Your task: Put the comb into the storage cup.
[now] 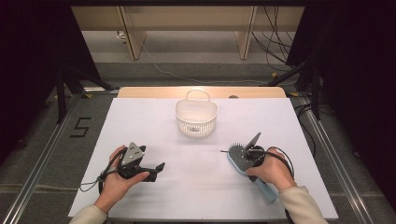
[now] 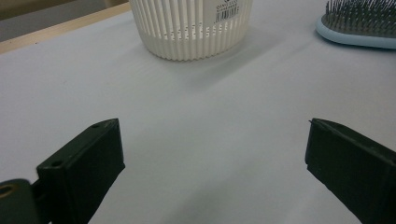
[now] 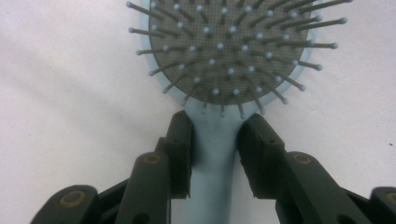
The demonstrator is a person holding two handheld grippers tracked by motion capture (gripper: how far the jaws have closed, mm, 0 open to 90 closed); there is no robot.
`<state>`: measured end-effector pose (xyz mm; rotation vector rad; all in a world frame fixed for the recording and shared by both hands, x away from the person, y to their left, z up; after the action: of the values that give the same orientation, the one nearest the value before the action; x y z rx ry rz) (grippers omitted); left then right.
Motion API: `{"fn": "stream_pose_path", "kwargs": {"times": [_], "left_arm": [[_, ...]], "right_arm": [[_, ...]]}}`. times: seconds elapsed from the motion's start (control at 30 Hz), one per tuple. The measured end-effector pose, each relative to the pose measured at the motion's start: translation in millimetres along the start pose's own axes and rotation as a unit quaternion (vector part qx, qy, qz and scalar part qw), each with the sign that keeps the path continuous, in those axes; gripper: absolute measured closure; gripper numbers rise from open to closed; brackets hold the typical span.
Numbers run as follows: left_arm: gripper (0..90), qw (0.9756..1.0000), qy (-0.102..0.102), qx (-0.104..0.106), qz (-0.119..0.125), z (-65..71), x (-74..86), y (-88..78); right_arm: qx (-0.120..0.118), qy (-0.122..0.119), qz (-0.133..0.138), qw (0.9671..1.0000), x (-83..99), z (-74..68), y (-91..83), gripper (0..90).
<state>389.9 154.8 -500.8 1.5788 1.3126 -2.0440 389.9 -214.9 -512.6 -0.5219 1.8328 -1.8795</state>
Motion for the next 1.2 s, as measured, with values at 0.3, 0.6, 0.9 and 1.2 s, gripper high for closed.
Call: {"fn": "stream_pose_path", "kwargs": {"times": [0.3,0.6,0.9,1.2], "left_arm": [[3.8,1.0,0.0,0.001,0.0,0.0,0.0,0.0],[3.9,1.0,0.001,0.0,0.0,-0.2,-0.1,0.0],[3.9,1.0,0.0,0.0,0.0,-0.2,0.0,0.1],[4.0,1.0,-0.001,0.001,0.0,-0.3,0.2,0.3]], "right_arm": [[0.0,0.001,-0.001,1.0,0.3,0.1,0.0,67.8],[-0.001,0.008,-0.001,1.0,0.0,-0.1,0.3,69.0],[-0.003,0.014,-0.002,0.9999,-0.1,0.0,0.0,69.9],[-0.001,0.015,0.002,0.9999,0.7,-0.5,-0.5,70.4]]}}
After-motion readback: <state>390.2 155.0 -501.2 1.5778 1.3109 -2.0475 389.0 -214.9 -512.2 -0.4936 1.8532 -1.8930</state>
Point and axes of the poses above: each handheld gripper's, and its own axes: y roughly forward along the jaws, x roughly out of its underside, z roughly to its right, the point moved 6 cm from there along y, roughly forward along the jaws, and after that the axes turned 1 degree about x, right-handed, at the moved point
